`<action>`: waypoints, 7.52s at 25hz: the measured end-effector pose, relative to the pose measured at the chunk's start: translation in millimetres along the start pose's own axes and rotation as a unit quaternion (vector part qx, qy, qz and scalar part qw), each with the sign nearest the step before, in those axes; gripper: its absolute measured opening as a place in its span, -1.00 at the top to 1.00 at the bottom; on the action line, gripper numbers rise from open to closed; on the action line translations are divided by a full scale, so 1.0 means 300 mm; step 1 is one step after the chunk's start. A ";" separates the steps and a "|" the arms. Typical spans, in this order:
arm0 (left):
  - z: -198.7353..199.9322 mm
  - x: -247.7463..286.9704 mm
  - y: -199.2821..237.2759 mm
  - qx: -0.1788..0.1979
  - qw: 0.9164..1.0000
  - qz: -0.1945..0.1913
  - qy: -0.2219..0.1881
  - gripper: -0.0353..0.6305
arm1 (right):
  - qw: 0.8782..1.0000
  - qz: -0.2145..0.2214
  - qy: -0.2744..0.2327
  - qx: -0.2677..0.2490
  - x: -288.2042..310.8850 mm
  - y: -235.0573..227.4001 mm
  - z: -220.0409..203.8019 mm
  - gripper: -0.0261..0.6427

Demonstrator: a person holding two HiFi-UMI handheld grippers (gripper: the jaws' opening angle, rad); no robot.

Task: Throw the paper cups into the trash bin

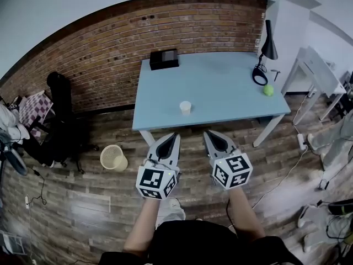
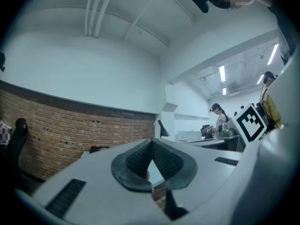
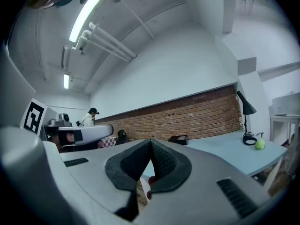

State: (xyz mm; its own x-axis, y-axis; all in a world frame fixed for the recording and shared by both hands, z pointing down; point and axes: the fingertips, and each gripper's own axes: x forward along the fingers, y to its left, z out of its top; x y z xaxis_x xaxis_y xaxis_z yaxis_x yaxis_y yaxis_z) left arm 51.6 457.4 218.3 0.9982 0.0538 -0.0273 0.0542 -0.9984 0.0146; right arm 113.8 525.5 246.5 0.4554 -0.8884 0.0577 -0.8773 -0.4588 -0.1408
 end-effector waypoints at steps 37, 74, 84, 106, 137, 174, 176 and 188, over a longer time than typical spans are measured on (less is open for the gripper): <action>-0.134 0.256 0.576 -0.067 0.994 -0.078 0.021 0.88 | 0.992 -0.123 0.021 -0.007 0.524 -0.075 -0.033 0.91; -0.208 0.874 0.625 -0.064 0.996 0.003 0.060 0.88 | 0.999 -0.042 0.023 0.018 0.901 -0.655 0.051 0.91; -0.278 0.974 0.599 -0.068 0.993 0.048 0.086 0.88 | 0.999 -0.002 0.035 0.024 0.951 -0.787 0.030 0.91; -0.572 1.094 0.679 -0.114 0.973 -0.044 0.197 0.88 | 0.996 -0.060 0.057 0.038 1.079 -0.914 -0.017 0.91; -1.267 1.184 0.712 -0.032 0.854 -0.240 0.461 0.40 | 0.965 -0.231 0.109 0.053 1.198 -1.045 -0.146 0.91; -0.851 1.170 0.699 -0.094 0.934 -0.166 0.303 0.79 | 0.990 -0.118 0.070 0.032 1.211 -0.896 -0.029 0.91; -0.788 1.181 0.695 -0.094 0.942 -0.154 0.281 0.79 | 0.992 -0.106 0.069 0.029 1.199 -0.892 -0.018 0.91; -0.491 1.146 0.657 -0.110 0.975 -0.062 0.181 0.79 | 0.999 -0.021 0.043 0.018 1.133 -0.840 0.022 0.91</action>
State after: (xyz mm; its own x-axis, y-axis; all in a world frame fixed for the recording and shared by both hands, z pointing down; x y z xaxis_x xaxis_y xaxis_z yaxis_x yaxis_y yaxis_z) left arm 409.5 281.6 358.9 0.9256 0.2152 0.3115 0.1390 -0.9584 0.2492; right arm 490.7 339.2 295.2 0.4761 -0.8666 0.1494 -0.8508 -0.4969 -0.1709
